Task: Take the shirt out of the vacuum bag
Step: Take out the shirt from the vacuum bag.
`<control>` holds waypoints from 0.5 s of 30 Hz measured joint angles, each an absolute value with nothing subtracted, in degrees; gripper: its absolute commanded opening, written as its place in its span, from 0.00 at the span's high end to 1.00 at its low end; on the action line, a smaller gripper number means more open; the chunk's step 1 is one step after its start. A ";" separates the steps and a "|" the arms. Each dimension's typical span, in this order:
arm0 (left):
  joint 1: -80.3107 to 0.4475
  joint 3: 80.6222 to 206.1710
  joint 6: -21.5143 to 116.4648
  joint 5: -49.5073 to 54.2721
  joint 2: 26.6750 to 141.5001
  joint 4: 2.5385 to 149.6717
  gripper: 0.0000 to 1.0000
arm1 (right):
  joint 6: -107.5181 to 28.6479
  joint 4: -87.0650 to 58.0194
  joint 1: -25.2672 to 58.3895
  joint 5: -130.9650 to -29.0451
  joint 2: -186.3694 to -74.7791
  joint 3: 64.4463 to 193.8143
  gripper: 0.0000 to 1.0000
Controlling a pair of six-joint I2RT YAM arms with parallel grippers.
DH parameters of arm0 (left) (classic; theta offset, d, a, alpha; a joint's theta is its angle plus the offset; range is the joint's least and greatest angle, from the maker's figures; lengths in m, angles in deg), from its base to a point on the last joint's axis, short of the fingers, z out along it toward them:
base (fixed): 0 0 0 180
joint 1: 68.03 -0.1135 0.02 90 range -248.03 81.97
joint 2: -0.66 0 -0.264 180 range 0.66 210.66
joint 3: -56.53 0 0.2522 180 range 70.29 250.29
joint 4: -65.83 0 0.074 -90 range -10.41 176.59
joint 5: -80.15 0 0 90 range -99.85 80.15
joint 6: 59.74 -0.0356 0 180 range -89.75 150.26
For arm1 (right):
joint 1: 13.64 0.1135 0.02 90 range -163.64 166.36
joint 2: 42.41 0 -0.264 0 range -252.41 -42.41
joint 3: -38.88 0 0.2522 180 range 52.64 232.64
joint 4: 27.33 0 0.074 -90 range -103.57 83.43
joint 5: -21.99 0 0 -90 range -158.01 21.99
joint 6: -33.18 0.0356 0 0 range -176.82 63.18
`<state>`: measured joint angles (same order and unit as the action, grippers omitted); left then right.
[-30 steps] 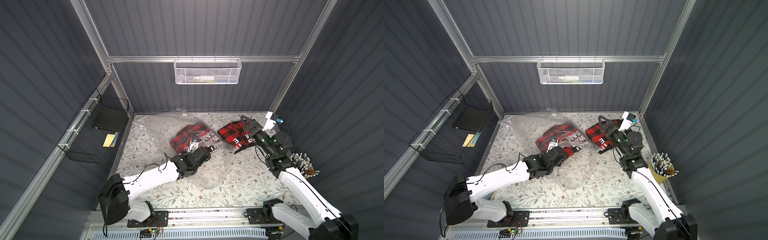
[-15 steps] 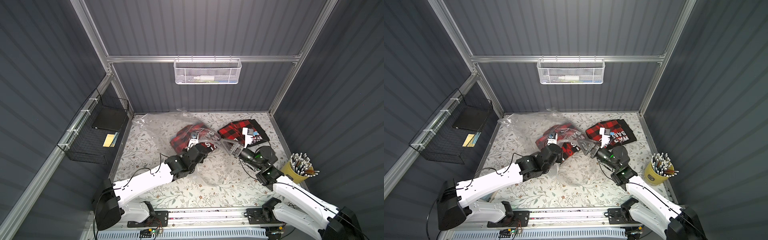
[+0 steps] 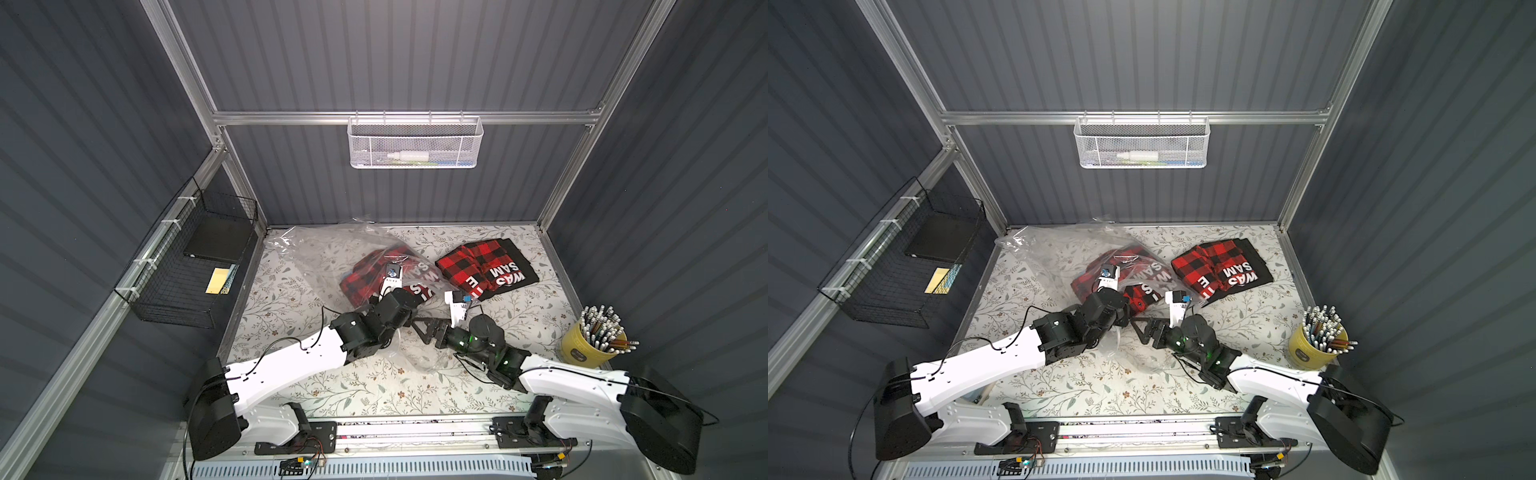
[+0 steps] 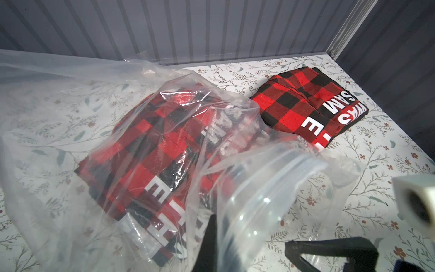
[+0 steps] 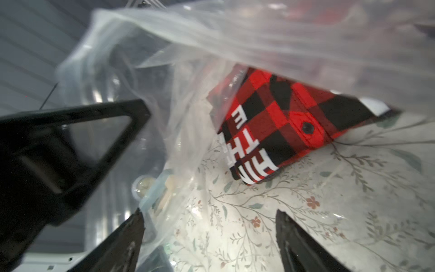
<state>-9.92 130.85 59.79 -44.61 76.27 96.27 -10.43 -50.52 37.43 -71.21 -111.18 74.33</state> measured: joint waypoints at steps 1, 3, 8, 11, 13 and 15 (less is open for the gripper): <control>-9.90 130.96 59.75 -44.89 76.27 96.17 1.00 | -10.28 -50.96 37.45 -70.46 -112.87 74.29 0.14; -9.62 131.20 59.55 -45.24 76.27 95.99 1.00 | -9.64 -52.05 37.43 -68.72 -117.85 74.29 0.16; -9.42 131.26 59.05 -45.48 76.25 95.99 1.00 | -7.72 -56.14 37.41 -66.29 -128.73 74.90 0.18; -9.09 131.26 58.88 -45.72 76.25 96.03 1.00 | -7.04 -57.82 37.30 -66.03 -133.89 77.68 0.18; -9.05 131.33 58.83 -45.94 76.25 96.03 1.00 | -6.87 -59.42 37.08 -65.98 -136.21 79.69 0.18; -8.94 131.37 58.72 -46.14 76.25 96.03 1.00 | -6.78 -60.82 36.33 -66.14 -138.15 81.72 0.19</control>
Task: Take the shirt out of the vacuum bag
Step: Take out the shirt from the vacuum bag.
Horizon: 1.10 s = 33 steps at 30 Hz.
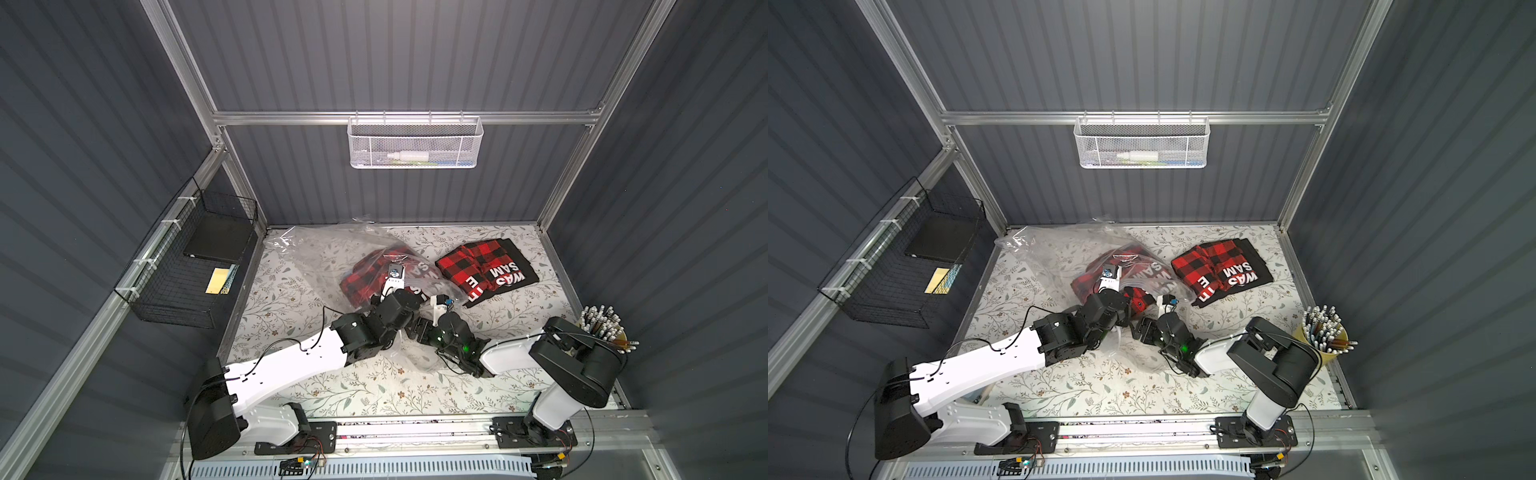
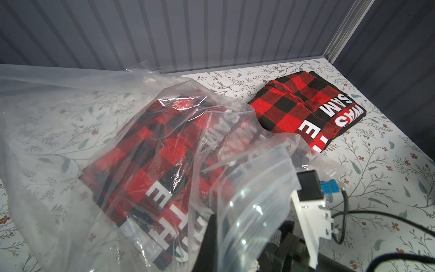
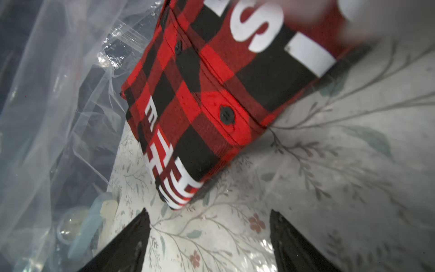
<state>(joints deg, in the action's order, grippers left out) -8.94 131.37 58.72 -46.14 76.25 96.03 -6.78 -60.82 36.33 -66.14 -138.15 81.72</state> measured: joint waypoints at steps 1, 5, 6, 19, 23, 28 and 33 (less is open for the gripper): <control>-8.85 131.37 58.70 -46.25 76.25 96.03 1.00 | -6.69 -61.49 35.81 -66.31 -138.90 82.44 0.19; -8.79 131.37 58.70 -46.75 76.21 96.08 1.00 | -5.62 -64.86 33.25 -67.25 -142.39 84.28 0.20; -8.74 131.37 58.70 -46.82 76.21 96.08 1.00 | -5.38 -65.47 32.73 -67.51 -143.27 84.58 0.20; -8.68 131.22 58.70 -47.76 75.44 96.52 1.00 | -5.62 -65.97 31.07 -67.75 -149.61 91.34 0.21; -8.68 130.32 58.72 -48.11 75.14 96.97 1.00 | -6.19 -64.73 30.72 -67.30 -151.79 94.62 0.26; -8.70 128.84 58.88 -48.54 73.80 97.78 1.00 | -7.00 -64.01 29.43 -67.78 -154.46 98.92 0.32; -8.70 128.03 59.20 -49.46 72.21 98.53 1.00 | -8.02 -61.86 28.66 -68.13 -155.27 103.45 0.36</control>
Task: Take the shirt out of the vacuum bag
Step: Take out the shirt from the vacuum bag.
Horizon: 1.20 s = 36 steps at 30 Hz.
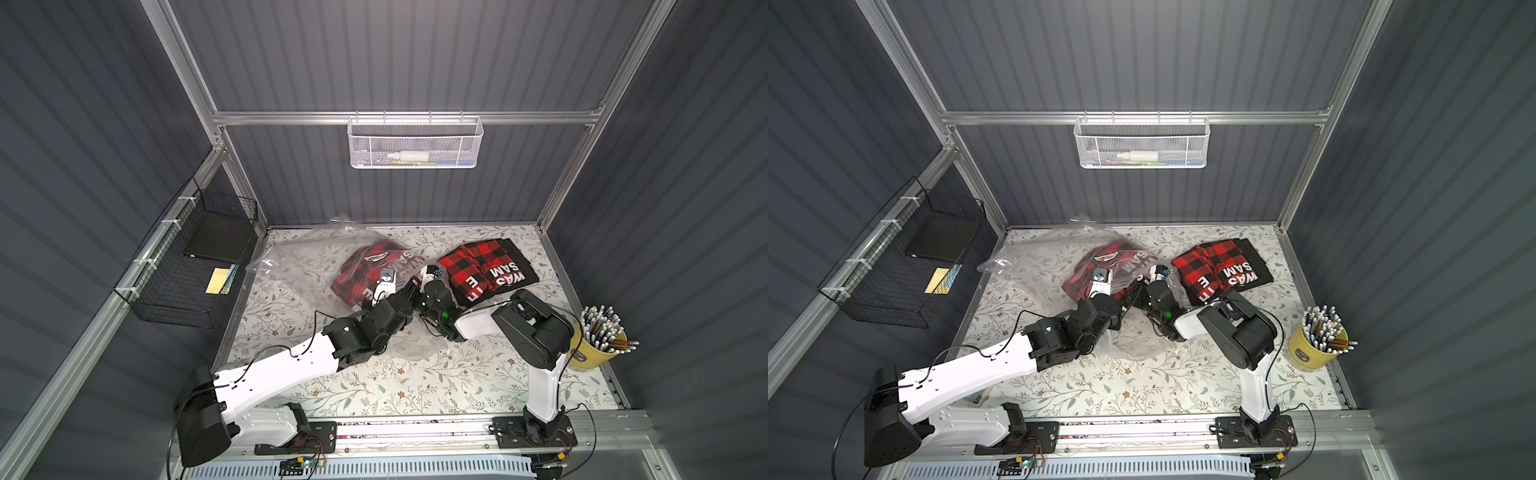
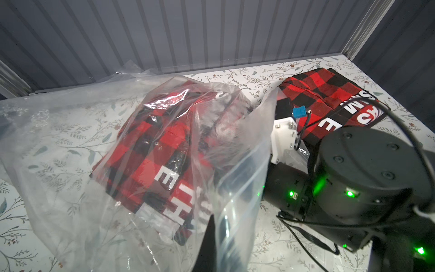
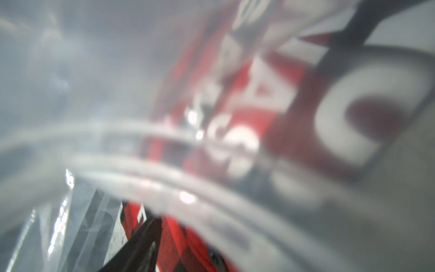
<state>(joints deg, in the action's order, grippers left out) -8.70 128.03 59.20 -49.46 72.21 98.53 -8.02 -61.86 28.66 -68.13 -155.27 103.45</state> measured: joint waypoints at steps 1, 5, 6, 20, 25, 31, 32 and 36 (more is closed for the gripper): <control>-8.70 127.90 59.25 -49.64 71.97 98.64 1.00 | -8.13 -61.76 28.58 -68.21 -155.27 104.06 0.36; -8.70 127.48 59.38 -50.10 71.68 98.74 1.00 | -8.57 -61.32 28.27 -69.11 -155.44 106.05 0.39; -8.70 127.37 59.40 -50.16 71.68 98.79 1.00 | -8.61 -61.17 28.18 -69.39 -155.46 106.31 0.40; -8.70 126.96 59.45 -50.16 71.70 99.23 1.00 | -8.68 -60.42 27.85 -73.94 -160.32 110.35 0.51; -8.70 126.93 59.64 -50.16 71.70 99.23 1.00 | -8.79 -61.08 27.85 -74.09 -160.30 110.40 0.76; -8.70 126.89 59.82 -50.16 71.75 99.20 1.00 | -9.62 -61.73 27.88 -74.27 -159.99 110.40 1.00; -8.68 126.83 59.86 -50.16 71.75 99.20 1.00 | -9.69 -61.71 27.88 -74.38 -159.84 110.40 1.00; -8.68 126.48 60.04 -50.16 71.97 99.18 1.00 | -10.08 -61.71 27.92 -74.40 -158.11 109.41 1.00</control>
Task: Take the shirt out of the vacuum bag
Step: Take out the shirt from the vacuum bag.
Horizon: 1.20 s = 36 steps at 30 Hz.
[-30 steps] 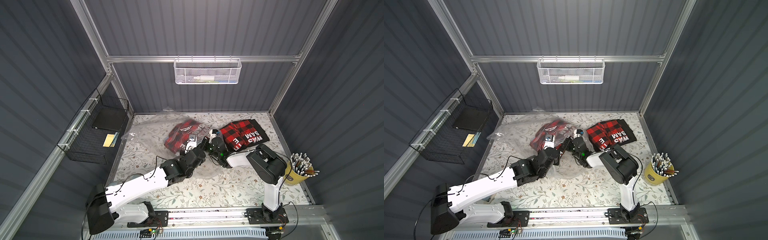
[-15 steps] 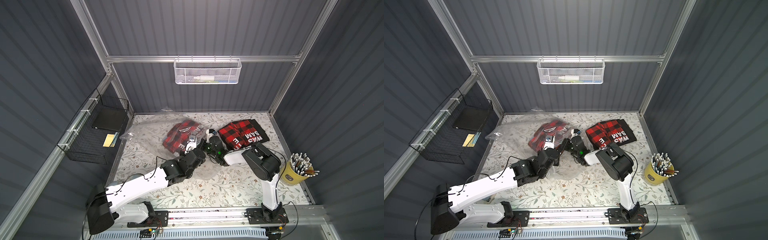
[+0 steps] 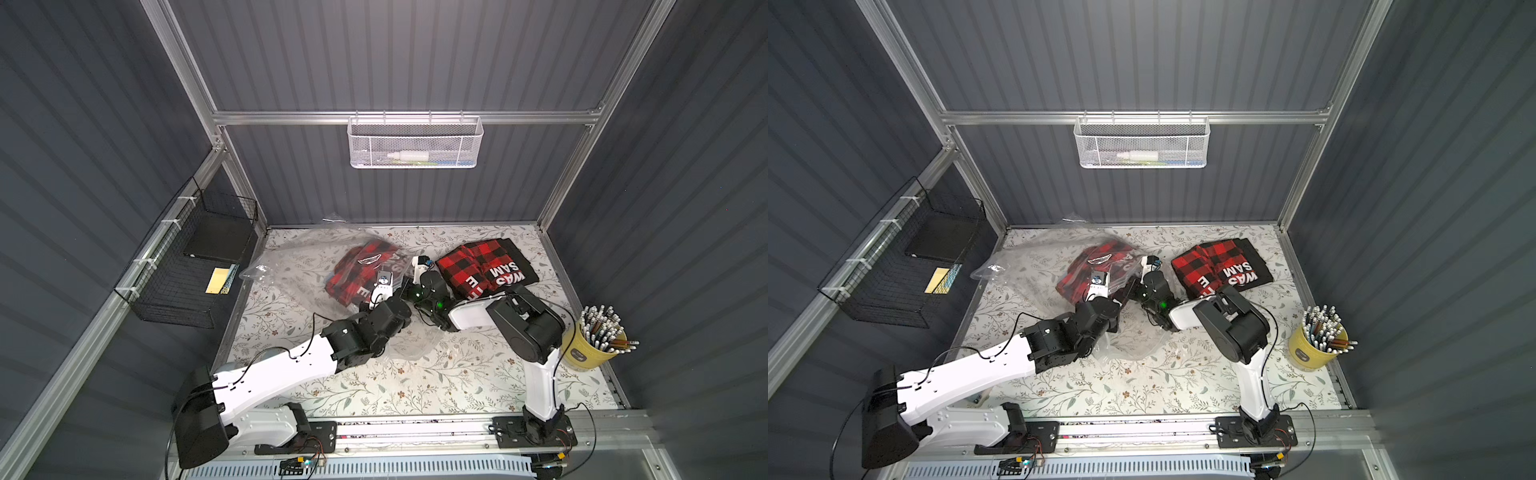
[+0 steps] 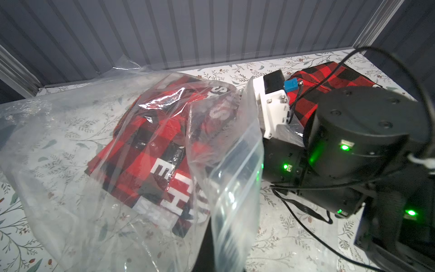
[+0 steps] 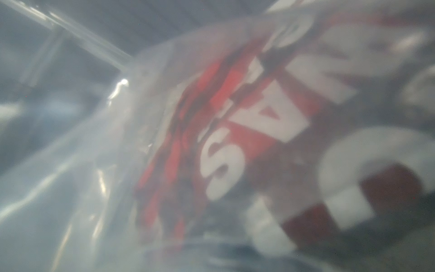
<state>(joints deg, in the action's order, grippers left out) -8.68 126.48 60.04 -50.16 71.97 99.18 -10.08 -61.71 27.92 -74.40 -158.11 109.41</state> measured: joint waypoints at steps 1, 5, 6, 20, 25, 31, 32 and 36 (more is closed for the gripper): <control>-8.68 126.45 60.06 -50.16 72.16 99.16 1.00 | -10.19 -61.73 27.99 -74.38 -157.17 108.74 1.00; -8.68 126.39 60.06 -50.16 72.71 99.12 1.00 | -10.82 -61.93 28.42 -74.22 -152.62 104.93 1.00; -8.68 126.37 60.06 -50.16 72.75 99.12 1.00 | -11.00 -61.95 28.58 -74.20 -151.55 104.04 1.00; -8.68 126.34 60.04 -50.18 73.72 99.05 1.00 | -12.11 -61.80 30.72 -74.62 -137.21 90.44 1.00; -8.68 126.34 60.01 -50.18 74.06 99.03 1.00 | -12.70 -60.18 30.94 -74.57 -132.97 87.56 1.00; -8.68 126.34 60.01 -50.21 74.44 99.05 1.00 | -13.12 -57.71 30.94 -74.07 -126.96 83.47 1.00; -8.68 126.34 60.01 -50.21 74.44 99.03 1.00 | -13.23 -56.93 30.94 -73.98 -125.52 82.77 1.00; -8.68 126.19 60.01 -50.21 74.44 99.05 1.00 | -13.88 -52.99 30.94 -73.74 -119.34 81.33 1.00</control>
<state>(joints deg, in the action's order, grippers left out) -8.68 126.19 60.01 -50.21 74.44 99.05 -13.88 -52.99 30.94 -73.74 -119.34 81.33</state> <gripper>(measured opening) 0.047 0.114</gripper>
